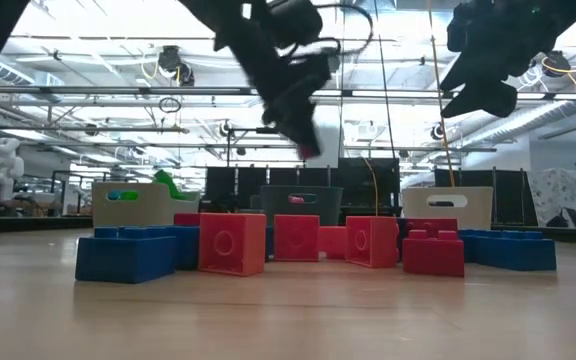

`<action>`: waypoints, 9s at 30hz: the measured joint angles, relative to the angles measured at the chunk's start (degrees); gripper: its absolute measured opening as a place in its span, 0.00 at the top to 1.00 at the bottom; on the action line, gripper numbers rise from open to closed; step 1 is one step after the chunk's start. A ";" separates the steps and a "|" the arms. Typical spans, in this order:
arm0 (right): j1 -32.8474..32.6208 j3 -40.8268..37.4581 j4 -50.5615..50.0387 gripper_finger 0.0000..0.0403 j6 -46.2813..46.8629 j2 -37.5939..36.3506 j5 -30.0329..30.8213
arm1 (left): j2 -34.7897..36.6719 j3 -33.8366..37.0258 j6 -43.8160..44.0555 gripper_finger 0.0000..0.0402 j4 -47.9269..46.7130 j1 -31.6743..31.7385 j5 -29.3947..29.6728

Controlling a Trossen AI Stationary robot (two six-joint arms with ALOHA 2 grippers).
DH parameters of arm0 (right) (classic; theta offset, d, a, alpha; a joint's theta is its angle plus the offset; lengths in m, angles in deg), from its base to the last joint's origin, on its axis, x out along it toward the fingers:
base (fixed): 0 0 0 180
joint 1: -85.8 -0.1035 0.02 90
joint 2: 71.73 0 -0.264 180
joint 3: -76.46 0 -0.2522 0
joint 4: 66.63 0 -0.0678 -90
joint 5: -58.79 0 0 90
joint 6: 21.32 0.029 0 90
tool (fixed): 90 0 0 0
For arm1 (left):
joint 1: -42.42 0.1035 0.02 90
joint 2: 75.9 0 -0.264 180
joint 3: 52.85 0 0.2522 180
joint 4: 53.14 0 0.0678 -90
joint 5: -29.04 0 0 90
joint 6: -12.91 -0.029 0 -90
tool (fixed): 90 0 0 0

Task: Sort blocks by size
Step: Put the small red 4 stud game piece into the white bin, then put the small orange 4 stud game piece into the white bin, then put the small blue 4 stud game piece into the white bin

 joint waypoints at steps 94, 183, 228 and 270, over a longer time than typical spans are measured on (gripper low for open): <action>-2.64 0.04 -2.15 0.41 0.90 0.00 -1.24 | -12.35 -18.91 -5.49 0.31 -25.01 -14.92 -27.60; -1.58 13.29 -30.56 0.41 -2.07 -42.58 3.67 | -26.94 -31.36 18.68 0.76 34.31 1.66 5.53; -1.58 13.27 -30.61 0.41 -3.21 -42.60 3.31 | -25.09 -49.63 2.21 0.35 1.02 -10.74 -10.92; -1.58 13.27 -30.60 0.41 -3.35 -42.58 3.32 | -38.58 -48.91 5.35 0.35 -21.03 -21.67 -6.64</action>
